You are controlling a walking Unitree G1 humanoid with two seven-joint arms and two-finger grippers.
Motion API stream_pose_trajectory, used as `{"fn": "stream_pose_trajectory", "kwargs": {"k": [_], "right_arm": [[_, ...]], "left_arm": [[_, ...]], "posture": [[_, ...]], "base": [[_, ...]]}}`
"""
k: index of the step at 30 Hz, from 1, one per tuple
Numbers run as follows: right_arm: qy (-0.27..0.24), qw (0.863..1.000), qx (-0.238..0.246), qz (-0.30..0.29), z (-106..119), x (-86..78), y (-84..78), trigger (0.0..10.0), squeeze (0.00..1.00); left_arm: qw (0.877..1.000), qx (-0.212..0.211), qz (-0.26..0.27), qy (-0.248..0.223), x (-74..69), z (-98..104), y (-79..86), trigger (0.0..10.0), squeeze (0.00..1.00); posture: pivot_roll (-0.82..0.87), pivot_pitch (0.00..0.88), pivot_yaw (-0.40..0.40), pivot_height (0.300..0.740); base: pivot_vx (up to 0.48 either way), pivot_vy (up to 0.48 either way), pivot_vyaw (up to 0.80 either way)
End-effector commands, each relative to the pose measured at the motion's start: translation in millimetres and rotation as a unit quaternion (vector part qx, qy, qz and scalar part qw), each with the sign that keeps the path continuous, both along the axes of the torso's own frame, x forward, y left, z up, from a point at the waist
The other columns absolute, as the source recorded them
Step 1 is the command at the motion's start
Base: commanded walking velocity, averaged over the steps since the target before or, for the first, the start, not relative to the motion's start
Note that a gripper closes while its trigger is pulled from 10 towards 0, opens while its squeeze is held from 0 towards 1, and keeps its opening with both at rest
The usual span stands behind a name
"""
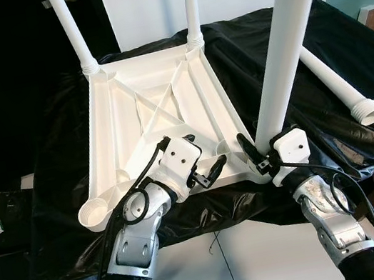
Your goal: Building children table
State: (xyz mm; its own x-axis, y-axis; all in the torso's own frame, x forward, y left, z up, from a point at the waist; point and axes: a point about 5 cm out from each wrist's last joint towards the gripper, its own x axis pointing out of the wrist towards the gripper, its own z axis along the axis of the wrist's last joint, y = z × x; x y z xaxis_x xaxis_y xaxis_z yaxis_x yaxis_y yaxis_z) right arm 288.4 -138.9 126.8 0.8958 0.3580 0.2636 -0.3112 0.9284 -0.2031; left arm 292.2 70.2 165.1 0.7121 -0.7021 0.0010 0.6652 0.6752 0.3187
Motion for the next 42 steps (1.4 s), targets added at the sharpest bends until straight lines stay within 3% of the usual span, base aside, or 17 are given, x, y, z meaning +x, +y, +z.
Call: {"fn": "stream_pose_trajectory", "kwargs": {"k": [1,19,31,42], "right_arm": [[0.050,0.999,0.003,-0.012,-22.0,-2.4,-2.6,10.0,0.00],[0.084,0.995,0.047,-0.019,-32.5,3.8,-1.3,10.0,0.00],[0.157,0.985,0.037,-0.058,-42.7,13.8,-4.0,10.0,0.00],[0.209,0.974,0.062,-0.067,-49.4,15.2,-3.4,10.0,0.00]], "left_arm": [[0.999,-0.003,0.029,-0.016,2.1,3.6,1.5,10.0,0.00],[0.999,-0.001,0.028,-0.021,3.2,6.8,3.3,10.0,0.00],[0.999,-0.001,0.027,-0.021,2.7,7.3,3.0,10.0,0.00],[0.999,-0.002,0.028,-0.021,2.0,7.5,2.9,10.0,0.00]], "posture": [[-0.03,0.078,0.019,0.740],[-0.02,0.083,0.029,0.740],[-0.02,0.087,0.030,0.740],[-0.02,0.092,0.028,0.740]], "base": [[0.000,0.000,0.00],[0.000,0.000,0.00],[0.000,0.000,0.00],[0.000,0.000,0.00]]}}
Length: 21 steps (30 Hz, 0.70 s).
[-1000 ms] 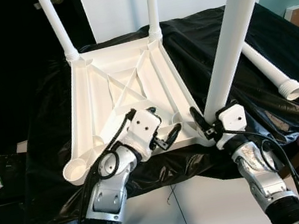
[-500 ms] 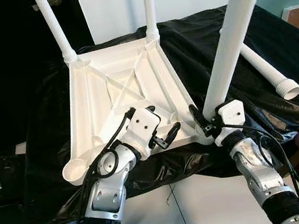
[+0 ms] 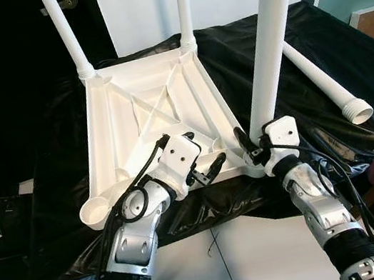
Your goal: Building children table
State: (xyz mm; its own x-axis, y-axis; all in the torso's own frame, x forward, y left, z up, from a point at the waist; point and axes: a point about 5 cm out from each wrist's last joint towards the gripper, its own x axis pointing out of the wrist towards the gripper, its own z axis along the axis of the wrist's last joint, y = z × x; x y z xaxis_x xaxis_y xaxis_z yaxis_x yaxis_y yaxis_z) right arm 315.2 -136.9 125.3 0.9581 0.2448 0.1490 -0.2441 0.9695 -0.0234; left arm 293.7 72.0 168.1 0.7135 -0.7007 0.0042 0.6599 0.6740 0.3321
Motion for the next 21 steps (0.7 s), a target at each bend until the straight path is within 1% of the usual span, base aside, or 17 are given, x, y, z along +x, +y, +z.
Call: {"fn": "stream_pose_trajectory", "kwargs": {"k": [1,4,6,10,12,16,21], "right_arm": [[0.133,0.991,0.000,-0.014,-48.8,-11.6,-5.5,10.0,0.00],[0.148,0.989,0.014,-0.019,-51.2,-12.1,-5.6,10.0,0.00],[0.146,0.989,0.012,-0.018,-51.0,-12.1,-5.6,10.0,0.00],[0.140,0.990,0.005,-0.018,-49.8,-12.1,-5.8,10.0,0.00],[0.122,0.992,-0.004,-0.016,-47.5,-13.4,-4.9,10.0,0.00],[0.111,0.994,-0.020,-0.007,-46.6,-16.7,-2.4,10.0,0.00],[0.111,0.994,-0.015,-0.018,-46.7,-18.0,-2.9,10.0,0.00]], "left_arm": [[1.000,-0.006,0.027,-0.015,0.5,4.5,1.1,10.0,0.00],[1.000,-0.006,0.027,-0.016,0.6,4.7,1.1,10.0,0.00],[0.999,-0.006,0.027,-0.016,0.7,4.8,1.1,10.0,0.00],[1.000,-0.007,0.026,-0.016,0.9,4.8,0.9,10.0,0.00],[1.000,-0.007,0.025,-0.016,0.8,5.1,0.3,10.0,0.00],[1.000,-0.007,0.024,-0.017,1.1,5.2,-0.4,10.0,0.00],[1.000,-0.008,0.024,-0.017,0.9,5.3,-0.6,10.0,0.00]], "posture": [[-0.02,0.092,0.028,0.740],[-0.02,0.091,0.029,0.740],[-0.02,0.090,0.029,0.740],[-0.02,0.088,0.028,0.740],[-0.02,0.088,0.028,0.740],[-0.02,0.087,0.027,0.740],[-0.02,0.086,0.025,0.740]], "base": [[0.000,0.000,0.00],[0.000,0.000,0.00],[0.000,0.000,0.00],[0.000,0.000,0.00],[0.000,0.000,0.00],[0.000,0.000,0.00],[0.000,0.000,0.00]]}}
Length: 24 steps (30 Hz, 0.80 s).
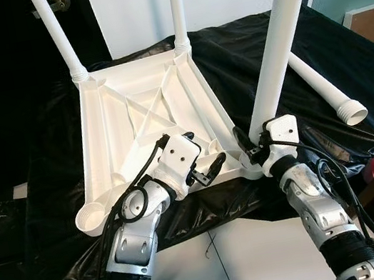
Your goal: Building children table
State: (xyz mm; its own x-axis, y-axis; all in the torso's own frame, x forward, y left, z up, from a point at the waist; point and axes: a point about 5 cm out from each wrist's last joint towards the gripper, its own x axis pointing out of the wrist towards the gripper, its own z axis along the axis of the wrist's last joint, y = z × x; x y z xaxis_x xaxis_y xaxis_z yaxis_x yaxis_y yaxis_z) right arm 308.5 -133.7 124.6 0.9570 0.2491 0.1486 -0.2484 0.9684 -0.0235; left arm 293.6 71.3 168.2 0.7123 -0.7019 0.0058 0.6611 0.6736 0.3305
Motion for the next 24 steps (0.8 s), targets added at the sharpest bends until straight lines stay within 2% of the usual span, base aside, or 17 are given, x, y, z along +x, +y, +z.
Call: {"fn": "stream_pose_trajectory", "kwargs": {"k": [1,2,4,6,7,8,9,11,12,13,19,24], "right_arm": [[0.111,0.993,-0.011,-0.028,-45.7,-11.4,-7.0,10.0,0.00],[0.109,0.993,0.002,-0.054,-43.3,-10.5,-7.7,10.0,0.00],[0.109,0.993,0.002,-0.054,-43.3,-10.5,-7.7,10.0,0.00],[0.107,0.987,0.035,-0.118,-38.2,-8.5,-6.8,10.0,0.00],[0.107,0.987,0.035,-0.118,-38.2,-8.5,-6.8,10.0,0.00],[0.104,0.979,0.050,-0.168,-34.5,-7.2,-6.5,10.0,0.00],[0.104,0.979,0.050,-0.168,-34.5,-7.2,-6.5,10.0,0.00],[0.109,0.964,0.080,-0.230,-31.0,-6.7,0.2,10.0,0.00],[0.109,0.964,0.080,-0.230,-31.0,-6.7,0.2,10.0,0.00],[0.104,0.967,0.071,-0.223,-27.2,-5.3,11.2,10.0,0.00],[0.094,0.974,0.060,-0.196,-24.6,-4.4,16.2,10.0,0.00],[0.071,0.982,0.027,-0.172,-18.7,-4.8,23.4,10.0,0.00]], "left_arm": [[1.000,-0.006,0.025,-0.017,0.9,5.1,0.1,10.0,0.00],[1.000,-0.006,0.025,-0.017,0.6,5.0,0.2,10.0,0.00],[1.000,-0.006,0.025,-0.017,0.6,5.0,0.2,10.0,0.00],[1.000,-0.007,0.024,-0.016,0.3,4.9,0.0,10.0,0.00],[1.000,-0.007,0.024,-0.016,0.3,4.9,0.0,10.0,0.00],[1.000,-0.007,0.024,-0.017,0.4,5.2,-0.3,10.0,0.00],[1.000,-0.007,0.024,-0.017,0.4,5.2,-0.3,10.0,0.00],[1.000,-0.009,0.024,-0.017,0.5,5.5,-1.2,10.0,0.00],[1.000,-0.009,0.024,-0.017,0.5,5.5,-1.2,10.0,0.00],[0.999,-0.010,0.025,-0.017,0.5,5.6,-1.9,10.0,0.00],[0.999,-0.012,0.027,-0.018,0.3,5.4,-2.6,10.0,0.00],[0.999,-0.014,0.034,-0.018,0.2,5.5,-0.6,10.0,0.00]], "posture": [[-0.02,0.086,0.025,0.740],[-0.02,0.084,0.023,0.740],[-0.02,0.084,0.023,0.740],[-0.02,0.084,0.022,0.740],[-0.02,0.084,0.022,0.740],[-0.02,0.085,0.021,0.740],[-0.02,0.085,0.021,0.740],[-0.02,0.086,0.020,0.740],[-0.02,0.086,0.020,0.740],[-0.02,0.089,0.017,0.740],[-0.02,0.092,0.009,0.740],[-0.02,0.095,0.003,0.740]], "base": [[0.000,0.000,0.00],[0.000,0.000,0.00],[0.000,0.000,0.00],[0.000,0.000,0.00],[0.000,0.000,0.00],[0.000,0.000,0.00],[0.000,0.000,0.00],[0.000,0.000,0.00],[0.000,0.000,0.00],[0.000,0.000,0.00],[0.000,0.000,0.00],[0.000,0.000,0.00]]}}
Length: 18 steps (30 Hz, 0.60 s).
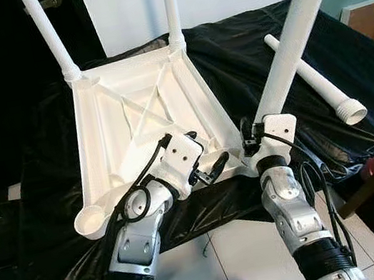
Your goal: Building children table
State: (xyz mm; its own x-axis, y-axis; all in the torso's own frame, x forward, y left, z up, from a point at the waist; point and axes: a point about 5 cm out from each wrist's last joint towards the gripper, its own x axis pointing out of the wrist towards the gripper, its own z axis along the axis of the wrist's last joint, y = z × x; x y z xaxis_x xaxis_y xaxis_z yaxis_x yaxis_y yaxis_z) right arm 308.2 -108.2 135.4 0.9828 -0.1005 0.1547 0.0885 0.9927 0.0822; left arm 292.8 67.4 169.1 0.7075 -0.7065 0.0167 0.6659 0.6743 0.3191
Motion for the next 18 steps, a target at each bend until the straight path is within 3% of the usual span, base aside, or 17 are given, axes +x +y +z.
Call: {"fn": "stream_pose_trajectory", "kwargs": {"k": [1,14,18], "right_arm": [[0.075,0.997,-0.017,0.001,-29.4,-4.7,-1.2,10.0,0.00],[0.068,0.997,-0.043,-0.012,-26.7,-6.2,-5.8,10.0,0.00],[0.084,0.994,-0.050,-0.047,-27.9,-4.4,-10.6,10.0,0.00]], "left_arm": [[0.999,-0.006,0.038,-0.018,0.8,4.5,3.4,10.0,0.00],[0.999,-0.010,0.040,-0.017,0.7,3.6,2.3,10.0,0.00],[0.999,-0.012,0.039,-0.017,1.7,3.7,0.6,10.0,0.00]], "posture": [[-0.02,0.095,0.003,0.740],[-0.03,0.098,-0.007,0.740],[-0.04,0.094,-0.010,0.740]], "base": [[0.000,0.000,0.00],[0.000,0.000,0.00],[0.000,0.000,0.00]]}}
